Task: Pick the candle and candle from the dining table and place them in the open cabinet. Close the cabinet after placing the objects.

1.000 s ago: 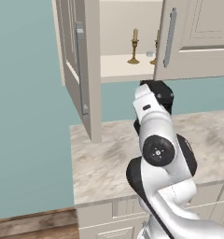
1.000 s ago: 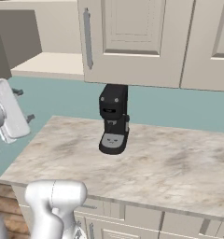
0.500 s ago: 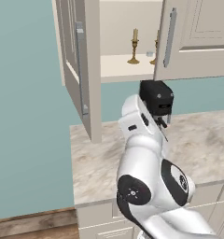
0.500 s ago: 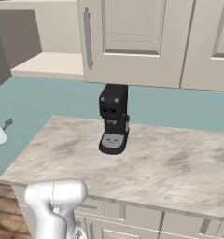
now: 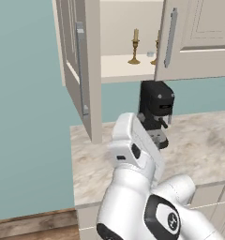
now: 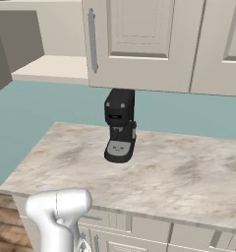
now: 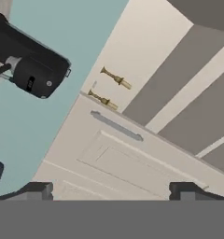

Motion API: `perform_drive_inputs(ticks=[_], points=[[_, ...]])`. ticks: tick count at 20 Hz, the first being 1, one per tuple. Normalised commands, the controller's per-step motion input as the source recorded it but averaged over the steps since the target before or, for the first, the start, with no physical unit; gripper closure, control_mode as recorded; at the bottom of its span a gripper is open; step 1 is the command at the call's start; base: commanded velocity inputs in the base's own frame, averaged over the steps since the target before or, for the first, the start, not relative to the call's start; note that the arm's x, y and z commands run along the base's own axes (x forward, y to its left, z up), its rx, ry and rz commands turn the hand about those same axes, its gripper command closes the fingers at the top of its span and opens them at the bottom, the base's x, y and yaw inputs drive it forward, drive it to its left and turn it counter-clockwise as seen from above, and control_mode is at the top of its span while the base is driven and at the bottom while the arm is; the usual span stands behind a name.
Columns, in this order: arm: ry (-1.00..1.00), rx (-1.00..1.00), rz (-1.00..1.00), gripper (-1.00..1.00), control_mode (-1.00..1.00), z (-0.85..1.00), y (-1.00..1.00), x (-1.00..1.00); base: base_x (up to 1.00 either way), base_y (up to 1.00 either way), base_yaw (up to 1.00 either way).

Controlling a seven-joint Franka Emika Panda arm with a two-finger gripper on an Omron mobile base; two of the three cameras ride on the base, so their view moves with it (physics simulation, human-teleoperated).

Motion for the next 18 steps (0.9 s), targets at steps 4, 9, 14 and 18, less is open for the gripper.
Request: perform_drive_inputs(ticks=[4,9,14,18], points=[[-0.27,-0.09,0.04,-1.0,-1.0,-0.17,0.0,-0.32,0.0,0.0,0.0],[-0.29,-0.09,0.07,-1.0,-1.0,-0.17,0.01,-0.3,0.0,0.0,0.0],[-0.19,-0.1,0.06,-1.0,-1.0,-0.15,0.21,-0.07,0.0,0.0,0.0],[-0.03,-0.1,0.0,-1.0,-1.0,-0.02,0.52,0.04,0.0,0.0,0.0]])
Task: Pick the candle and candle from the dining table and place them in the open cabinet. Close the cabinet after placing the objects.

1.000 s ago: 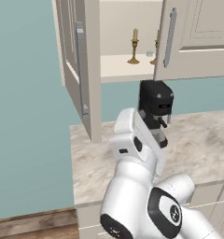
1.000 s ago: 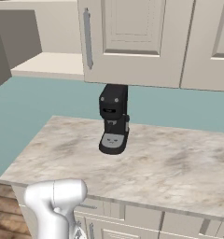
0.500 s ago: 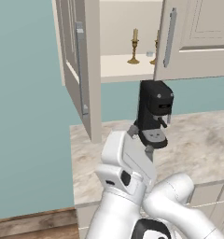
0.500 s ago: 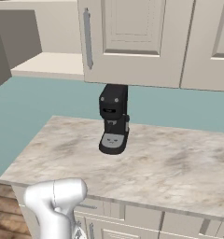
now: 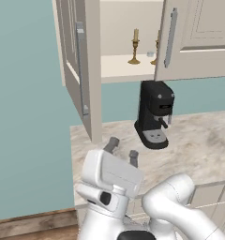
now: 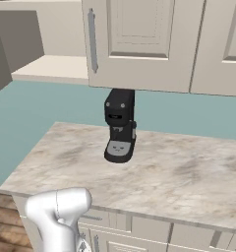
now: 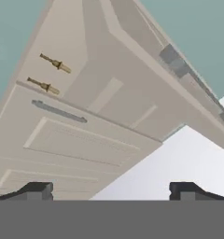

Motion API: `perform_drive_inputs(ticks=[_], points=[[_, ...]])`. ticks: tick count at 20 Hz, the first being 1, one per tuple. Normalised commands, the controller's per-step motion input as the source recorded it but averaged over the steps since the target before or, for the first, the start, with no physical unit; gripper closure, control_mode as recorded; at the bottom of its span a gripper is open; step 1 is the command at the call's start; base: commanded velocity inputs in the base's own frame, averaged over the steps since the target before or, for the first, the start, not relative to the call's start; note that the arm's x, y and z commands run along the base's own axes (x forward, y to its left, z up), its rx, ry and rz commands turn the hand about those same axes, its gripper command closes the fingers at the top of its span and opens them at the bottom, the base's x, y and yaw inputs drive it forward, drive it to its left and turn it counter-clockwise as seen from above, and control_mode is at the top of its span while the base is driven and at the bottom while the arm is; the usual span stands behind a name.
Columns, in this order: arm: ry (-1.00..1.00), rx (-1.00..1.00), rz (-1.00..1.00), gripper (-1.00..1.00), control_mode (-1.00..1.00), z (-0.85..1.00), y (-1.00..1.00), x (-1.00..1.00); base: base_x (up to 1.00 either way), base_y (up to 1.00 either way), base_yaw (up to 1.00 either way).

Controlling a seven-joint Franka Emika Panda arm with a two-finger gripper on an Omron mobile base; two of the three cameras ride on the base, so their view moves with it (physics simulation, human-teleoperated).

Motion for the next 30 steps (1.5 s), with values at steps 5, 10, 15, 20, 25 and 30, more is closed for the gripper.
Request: perform_drive_inputs(ticks=[5,10,15,20,25,30], points=[[0.0,-0.08,-0.01,-1.0,-1.0,0.0,0.67,0.03,0.0,0.0,0.0],[0.0,-0.05,-0.04,-1.0,-1.0,0.0,0.64,0.01,0.0,0.0,0.0],[0.01,0.0,-0.07,-1.0,-1.0,0.0,0.47,0.23,0.0,0.0,0.0],[0.06,0.0,-0.08,-1.0,-1.0,0.0,0.28,0.4,0.0,0.0,0.0],[0.05,0.0,-0.09,-1.0,-1.0,-0.09,0.42,0.45,0.0,0.0,0.0],[0.05,0.0,-0.08,-1.0,-1.0,-0.07,0.45,0.41,0.0,0.0,0.0]])
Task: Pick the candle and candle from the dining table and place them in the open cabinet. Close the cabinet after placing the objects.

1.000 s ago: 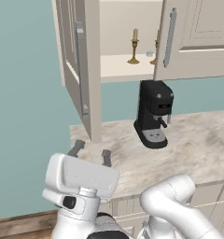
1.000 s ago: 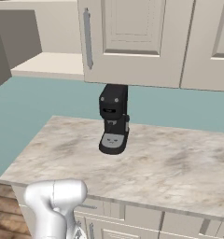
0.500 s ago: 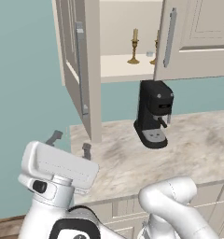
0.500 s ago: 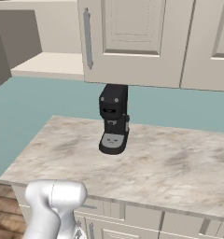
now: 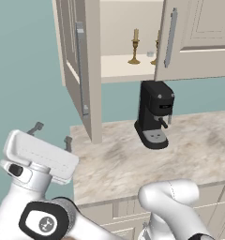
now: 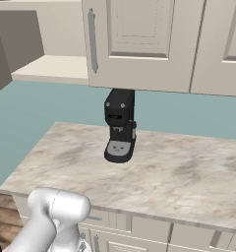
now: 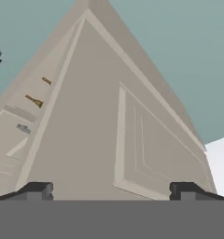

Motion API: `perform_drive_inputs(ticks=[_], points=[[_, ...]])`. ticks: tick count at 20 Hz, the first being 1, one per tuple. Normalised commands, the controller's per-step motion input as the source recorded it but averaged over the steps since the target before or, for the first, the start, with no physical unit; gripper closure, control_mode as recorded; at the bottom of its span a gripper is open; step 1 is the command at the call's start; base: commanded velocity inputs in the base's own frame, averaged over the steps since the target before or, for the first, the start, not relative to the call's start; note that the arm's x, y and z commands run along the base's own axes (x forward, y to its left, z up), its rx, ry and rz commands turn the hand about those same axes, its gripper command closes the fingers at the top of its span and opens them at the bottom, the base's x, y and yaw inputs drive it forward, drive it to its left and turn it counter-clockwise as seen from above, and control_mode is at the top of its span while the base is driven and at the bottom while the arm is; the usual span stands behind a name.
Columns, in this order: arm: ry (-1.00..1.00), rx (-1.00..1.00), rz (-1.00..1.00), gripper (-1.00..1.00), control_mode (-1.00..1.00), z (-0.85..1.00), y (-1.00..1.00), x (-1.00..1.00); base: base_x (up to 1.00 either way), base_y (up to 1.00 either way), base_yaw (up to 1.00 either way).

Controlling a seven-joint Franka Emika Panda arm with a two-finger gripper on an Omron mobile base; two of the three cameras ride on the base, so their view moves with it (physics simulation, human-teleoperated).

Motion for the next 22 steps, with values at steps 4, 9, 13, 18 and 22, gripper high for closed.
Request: perform_drive_inputs(ticks=[4,9,13,18,22], points=[[0.04,0.0,-0.06,-1.0,-1.0,0.0,0.12,0.35,0.0,0.0,0.0],[0.03,0.06,0.0,-1.0,-1.0,0.0,-0.15,0.19,0.0,0.0,0.0],[0.09,0.07,0.0,-1.0,-1.0,0.0,-0.09,0.2,0.0,0.0,0.0],[0.06,0.1,0.0,-1.0,-1.0,-0.02,-0.17,0.18,0.0,0.0,0.0],[0.09,0.11,0.0,-1.0,-1.0,-0.01,-0.05,0.47,0.0,0.0,0.0]])
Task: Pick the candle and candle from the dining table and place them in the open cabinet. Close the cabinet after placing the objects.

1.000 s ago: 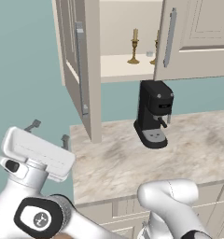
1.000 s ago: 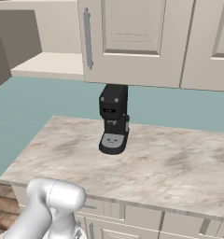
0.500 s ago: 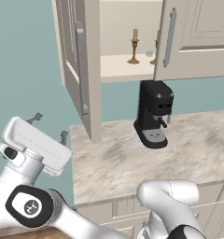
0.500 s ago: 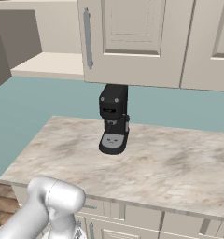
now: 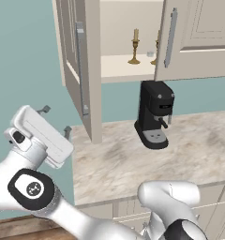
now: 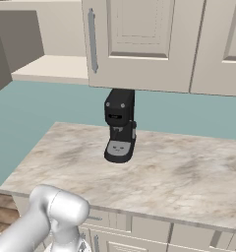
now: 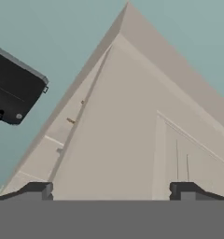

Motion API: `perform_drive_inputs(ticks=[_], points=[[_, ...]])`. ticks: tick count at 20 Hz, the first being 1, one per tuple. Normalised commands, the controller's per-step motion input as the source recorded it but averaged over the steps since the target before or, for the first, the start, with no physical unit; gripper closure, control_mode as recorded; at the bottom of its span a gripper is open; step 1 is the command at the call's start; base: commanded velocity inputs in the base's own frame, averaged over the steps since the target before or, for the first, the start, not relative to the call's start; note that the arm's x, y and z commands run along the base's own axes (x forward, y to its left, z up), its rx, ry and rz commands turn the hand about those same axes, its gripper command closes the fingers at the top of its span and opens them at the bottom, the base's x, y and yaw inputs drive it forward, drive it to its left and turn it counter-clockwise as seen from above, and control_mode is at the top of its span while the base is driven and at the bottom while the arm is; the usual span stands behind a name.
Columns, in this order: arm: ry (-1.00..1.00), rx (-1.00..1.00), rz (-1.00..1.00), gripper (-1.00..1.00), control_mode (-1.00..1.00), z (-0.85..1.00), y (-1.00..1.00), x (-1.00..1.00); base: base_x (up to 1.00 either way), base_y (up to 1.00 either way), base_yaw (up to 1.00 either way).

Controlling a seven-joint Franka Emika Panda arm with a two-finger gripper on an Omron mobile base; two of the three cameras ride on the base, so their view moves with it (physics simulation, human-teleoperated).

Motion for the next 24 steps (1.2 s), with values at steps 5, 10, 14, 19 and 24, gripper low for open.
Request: perform_drive_inputs(ticks=[5,10,14,19,24], points=[[0.03,0.11,0.0,-1.0,-1.0,0.0,-0.24,0.34,0.0,0.0,0.0],[0.0,0.1,0.0,-1.0,-1.0,0.0,-0.42,0.07,0.0,0.0,0.0],[0.0,0.1,0.0,-1.0,-1.0,0.0,-0.58,0.0,0.0,0.0,0.0],[-0.01,0.07,0.0,-1.0,-1.0,0.03,-0.64,0.01,0.0,0.0,0.0],[-0.02,0.04,0.0,-1.0,-1.0,0.08,-0.64,0.08,0.0,0.0,0.0]])
